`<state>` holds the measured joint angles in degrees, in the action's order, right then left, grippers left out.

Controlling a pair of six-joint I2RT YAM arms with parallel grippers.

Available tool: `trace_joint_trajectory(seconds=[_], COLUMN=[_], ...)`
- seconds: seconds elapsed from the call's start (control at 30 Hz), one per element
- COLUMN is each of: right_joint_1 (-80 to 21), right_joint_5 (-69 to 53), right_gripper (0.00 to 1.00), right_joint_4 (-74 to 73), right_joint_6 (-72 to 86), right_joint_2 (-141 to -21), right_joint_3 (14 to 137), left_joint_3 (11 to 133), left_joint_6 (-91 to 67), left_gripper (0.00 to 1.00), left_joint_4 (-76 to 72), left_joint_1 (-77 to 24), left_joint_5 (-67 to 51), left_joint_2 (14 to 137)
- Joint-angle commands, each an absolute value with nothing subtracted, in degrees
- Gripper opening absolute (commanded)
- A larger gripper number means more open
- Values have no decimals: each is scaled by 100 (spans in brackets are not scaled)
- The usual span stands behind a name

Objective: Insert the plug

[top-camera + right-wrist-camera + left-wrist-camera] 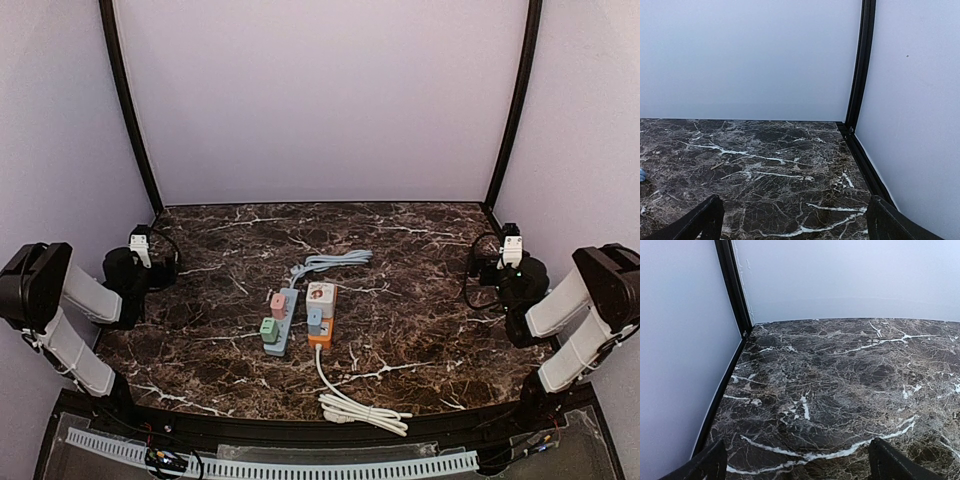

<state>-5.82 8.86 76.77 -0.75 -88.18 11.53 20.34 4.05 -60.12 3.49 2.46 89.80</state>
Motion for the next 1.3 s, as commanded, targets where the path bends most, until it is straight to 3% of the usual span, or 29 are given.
trace_joint_trajectory(seconds=[0.0,1.27], right_joint_1=[-554,-543], right_joint_5=[925,920], right_gripper=[99,99], right_joint_4=[7951,7870], right_joint_6=[-17,0], right_joint_2=[-8849,-8851], right_joint_3=[1082,1128], left_joint_3=[1972,1978], left_joint_6=[365,367], left_gripper=[99,99], left_joint_4=[-6143,-6143], left_joint_1=[347,342], left_joint_5=[282,282], left_joint_2=[8972,8978])
